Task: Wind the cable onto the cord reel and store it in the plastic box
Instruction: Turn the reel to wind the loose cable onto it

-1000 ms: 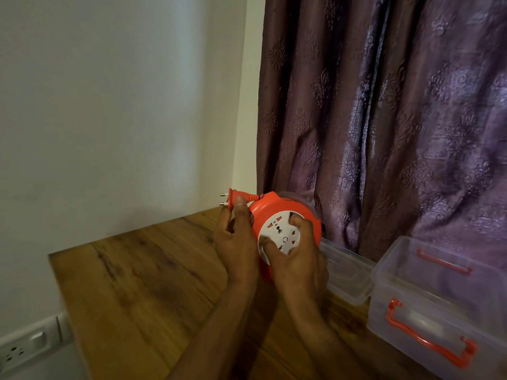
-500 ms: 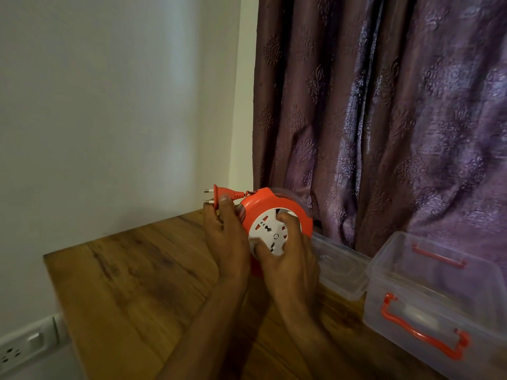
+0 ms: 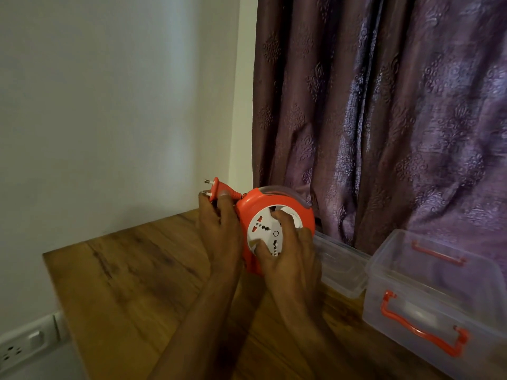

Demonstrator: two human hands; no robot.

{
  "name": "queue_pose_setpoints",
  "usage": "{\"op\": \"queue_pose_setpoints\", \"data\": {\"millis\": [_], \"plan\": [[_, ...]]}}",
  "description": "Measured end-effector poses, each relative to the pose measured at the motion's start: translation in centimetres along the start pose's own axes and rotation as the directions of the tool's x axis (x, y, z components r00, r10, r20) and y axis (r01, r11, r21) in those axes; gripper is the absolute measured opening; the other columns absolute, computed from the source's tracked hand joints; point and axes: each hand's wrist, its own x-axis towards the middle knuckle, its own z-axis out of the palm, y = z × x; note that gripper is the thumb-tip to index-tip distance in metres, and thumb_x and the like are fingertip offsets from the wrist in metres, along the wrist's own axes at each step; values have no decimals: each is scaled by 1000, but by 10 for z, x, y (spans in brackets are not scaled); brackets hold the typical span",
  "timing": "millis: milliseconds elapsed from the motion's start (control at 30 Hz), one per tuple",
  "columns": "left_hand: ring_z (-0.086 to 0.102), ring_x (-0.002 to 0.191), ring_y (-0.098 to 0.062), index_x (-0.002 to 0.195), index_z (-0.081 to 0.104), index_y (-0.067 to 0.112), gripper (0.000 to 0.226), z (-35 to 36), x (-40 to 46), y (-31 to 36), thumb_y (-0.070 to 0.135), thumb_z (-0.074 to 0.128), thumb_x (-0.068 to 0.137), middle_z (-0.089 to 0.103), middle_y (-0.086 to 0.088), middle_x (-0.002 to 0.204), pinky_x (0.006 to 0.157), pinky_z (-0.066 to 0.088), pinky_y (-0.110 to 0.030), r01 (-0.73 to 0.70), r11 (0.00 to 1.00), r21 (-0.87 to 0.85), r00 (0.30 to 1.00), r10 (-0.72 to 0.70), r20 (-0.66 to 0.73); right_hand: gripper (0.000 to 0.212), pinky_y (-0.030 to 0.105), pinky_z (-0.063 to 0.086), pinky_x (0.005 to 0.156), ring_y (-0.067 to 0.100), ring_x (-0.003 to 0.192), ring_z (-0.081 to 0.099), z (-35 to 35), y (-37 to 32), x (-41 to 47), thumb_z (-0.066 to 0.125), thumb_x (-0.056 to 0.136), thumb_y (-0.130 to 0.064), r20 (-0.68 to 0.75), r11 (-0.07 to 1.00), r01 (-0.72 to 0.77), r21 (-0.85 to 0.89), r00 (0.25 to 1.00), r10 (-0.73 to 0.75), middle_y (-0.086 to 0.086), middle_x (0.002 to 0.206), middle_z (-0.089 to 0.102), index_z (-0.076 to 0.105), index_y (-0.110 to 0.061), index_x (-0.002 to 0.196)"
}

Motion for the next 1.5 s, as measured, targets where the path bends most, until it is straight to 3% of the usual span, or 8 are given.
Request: {"op": "queue_pose_setpoints", "data": {"millis": [200,467,667,800,967,1133,1333,1500], "plan": [[61,71,-12,127,51,9,48,-5,1,-3,47,36,100,67,-10,106,60,48,-20,-20,999,43,1000,20,9,62,23,40,75,17,110,52,5,-5,-4,68,75,-52,-33,984,-54,170,998,61,-6,128,50,36,-48,128],[54,65,-3,110,46,19,23,-2,-11,4,39,41,101,56,8,90,55,40,-14,-86,993,76,995,81,58,55,13,45,64,11,96,56,9,-6,-7,76,72,-39,-8,834,-221,505,965,260,-4,114,59,45,-40,118],[51,67,0,114,44,19,27,-1,-14,7,37,53,97,53,7,98,57,35,-4,-97,988,121,988,81,131,54,2,38,51,1,86,53,12,-5,-8,77,72,-36,-18,807,-255,532,950,312,-8,109,57,46,-39,117],[64,100,-24,127,46,17,40,2,-19,1,36,56,94,59,-1,113,88,54,-32,8,1000,-30,985,-3,174,57,33,53,77,20,102,56,13,-4,-4,75,73,-32,-47,823,-227,521,955,294,0,115,58,42,-44,118],[67,83,-11,104,48,39,24,8,-19,-1,39,63,86,63,13,99,56,56,-16,106,947,-305,963,-21,267,58,30,46,79,21,103,53,6,-4,2,73,74,-33,-99,854,-178,490,961,257,-2,115,54,41,-47,120],[74,72,-4,109,48,41,32,9,-16,-1,30,66,85,70,18,91,52,56,-19,181,893,-412,926,-14,378,58,26,39,74,21,103,54,-1,-4,8,73,73,-36,-151,889,-139,436,963,224,-2,118,54,42,-47,121],[71,104,-23,114,63,30,49,10,-22,-2,48,71,68,74,-1,113,92,57,-47,177,942,-285,811,24,585,54,26,39,78,21,107,52,-13,1,15,71,76,-34,-222,926,-67,372,962,159,0,120,51,44,-45,122],[69,108,-28,113,70,29,52,12,-25,-5,54,76,67,74,-5,115,98,51,-56,222,914,-340,799,29,601,55,25,35,74,21,103,54,-18,5,17,70,75,-41,-249,958,-39,285,962,113,2,117,53,43,-45,123]]}}
